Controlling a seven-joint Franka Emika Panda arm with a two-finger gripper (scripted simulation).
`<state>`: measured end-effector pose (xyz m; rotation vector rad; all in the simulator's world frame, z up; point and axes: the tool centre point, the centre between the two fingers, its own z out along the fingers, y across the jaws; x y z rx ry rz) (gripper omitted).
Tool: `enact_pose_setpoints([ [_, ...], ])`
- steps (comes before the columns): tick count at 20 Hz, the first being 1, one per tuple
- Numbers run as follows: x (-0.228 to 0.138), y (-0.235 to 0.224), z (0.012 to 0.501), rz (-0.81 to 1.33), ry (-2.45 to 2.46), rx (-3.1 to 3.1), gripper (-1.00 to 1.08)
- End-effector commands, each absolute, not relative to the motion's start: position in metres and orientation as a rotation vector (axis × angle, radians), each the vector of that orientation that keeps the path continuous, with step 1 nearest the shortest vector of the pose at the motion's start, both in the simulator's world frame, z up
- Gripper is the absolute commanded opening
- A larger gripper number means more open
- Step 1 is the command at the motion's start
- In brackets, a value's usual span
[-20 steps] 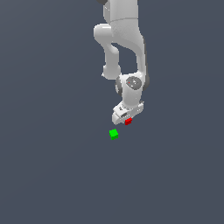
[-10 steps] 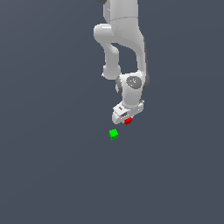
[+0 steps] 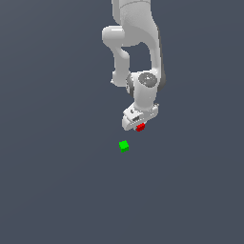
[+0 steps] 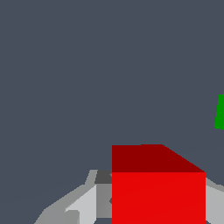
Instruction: Stack the red cube on top of the green cube.
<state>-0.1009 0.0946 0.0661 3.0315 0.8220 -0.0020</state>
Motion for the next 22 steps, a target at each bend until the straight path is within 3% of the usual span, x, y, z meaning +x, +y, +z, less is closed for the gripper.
enact_pose_setpoints([
  [1,-0.101,0.095,0.083,0.0,0.822,3.031,-1.0],
  [10,-0.1,0.095,0.118,0.0,0.823,3.032,-1.0],
  [22,-0.089,0.086,0.113,0.0,0.822,3.032,-1.0],
])
